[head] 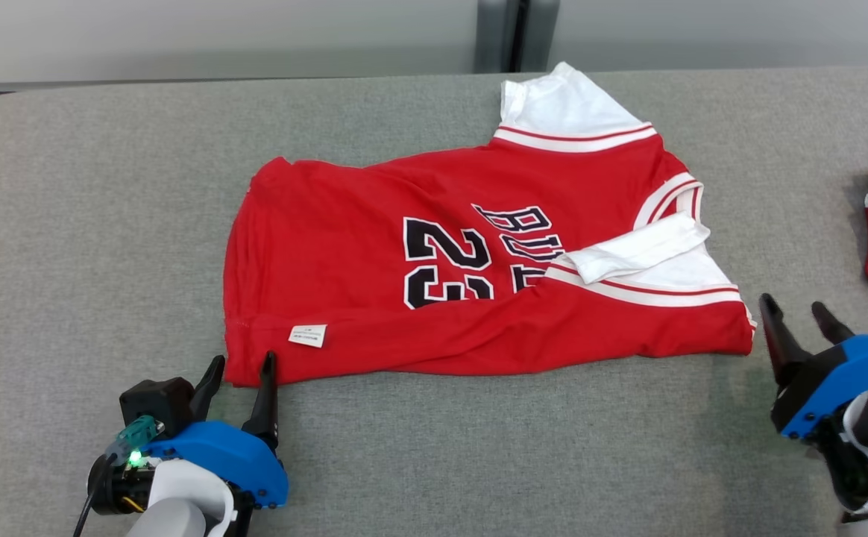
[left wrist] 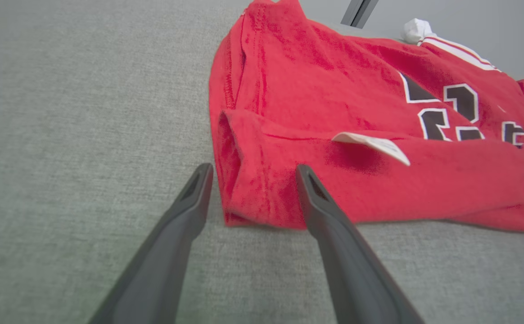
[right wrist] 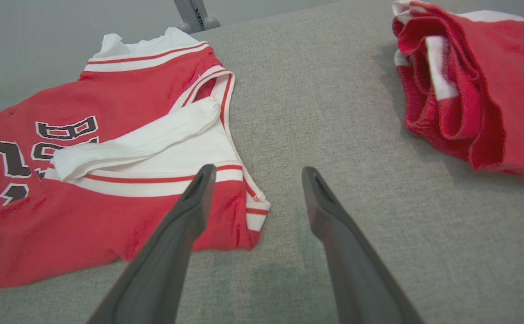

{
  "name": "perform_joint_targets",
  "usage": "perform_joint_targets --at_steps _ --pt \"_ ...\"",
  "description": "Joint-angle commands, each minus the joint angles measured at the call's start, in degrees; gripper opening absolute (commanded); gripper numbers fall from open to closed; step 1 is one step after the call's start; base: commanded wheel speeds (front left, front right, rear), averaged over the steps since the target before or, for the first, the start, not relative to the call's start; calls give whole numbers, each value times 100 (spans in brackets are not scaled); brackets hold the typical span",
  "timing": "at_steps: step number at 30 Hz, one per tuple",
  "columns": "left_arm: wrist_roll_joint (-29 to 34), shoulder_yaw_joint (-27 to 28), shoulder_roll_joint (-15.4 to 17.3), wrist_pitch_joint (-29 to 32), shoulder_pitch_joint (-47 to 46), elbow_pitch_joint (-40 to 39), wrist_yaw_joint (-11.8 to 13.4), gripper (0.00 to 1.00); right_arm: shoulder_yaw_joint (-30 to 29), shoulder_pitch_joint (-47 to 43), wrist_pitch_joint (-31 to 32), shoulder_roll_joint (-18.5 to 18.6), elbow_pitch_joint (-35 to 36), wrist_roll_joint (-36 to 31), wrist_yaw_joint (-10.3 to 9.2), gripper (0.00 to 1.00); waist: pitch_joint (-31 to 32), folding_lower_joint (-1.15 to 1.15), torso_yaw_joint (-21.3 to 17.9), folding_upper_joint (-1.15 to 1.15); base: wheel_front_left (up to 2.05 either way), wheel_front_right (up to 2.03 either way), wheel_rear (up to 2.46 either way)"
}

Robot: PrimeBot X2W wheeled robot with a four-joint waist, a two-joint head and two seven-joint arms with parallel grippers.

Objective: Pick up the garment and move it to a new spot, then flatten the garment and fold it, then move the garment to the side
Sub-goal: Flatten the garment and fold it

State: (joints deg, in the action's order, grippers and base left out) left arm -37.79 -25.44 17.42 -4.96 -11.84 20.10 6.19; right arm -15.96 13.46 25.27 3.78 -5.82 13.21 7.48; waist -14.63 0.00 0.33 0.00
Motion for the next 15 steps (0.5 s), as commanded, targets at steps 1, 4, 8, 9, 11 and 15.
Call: perform_joint_targets --at_steps 1,4,8,9,11,15 --pt "28 -15 -31 21 -123 103 65 100 28 38 -121 -56 -121 -58 4 100 -41 0 -34 0 0 0 0" --pt "14 -15 -59 154 -257 400 156 100 69 215 -364 -73 -434 -77 4 100 -125 0 -83 0 0 0 0" --pt "-92 -72 -139 522 -292 709 214 100 235 442 -640 -89 -949 -174 4 100 -234 0 -123 0 0 0 0" --pt "-108 -98 -144 577 -307 766 205 100 253 493 -679 -85 -1091 -210 4 100 -262 0 -117 0 0 0 0" --pt "-174 -122 -203 696 -317 877 174 100 276 584 -724 -85 -1400 -334 4 100 -293 0 -94 0 0 0 0" --pt "-263 -252 -306 929 -285 1029 49 0 342 663 -536 -100 -2005 -427 4 100 -317 0 -25 0 0 0 0"
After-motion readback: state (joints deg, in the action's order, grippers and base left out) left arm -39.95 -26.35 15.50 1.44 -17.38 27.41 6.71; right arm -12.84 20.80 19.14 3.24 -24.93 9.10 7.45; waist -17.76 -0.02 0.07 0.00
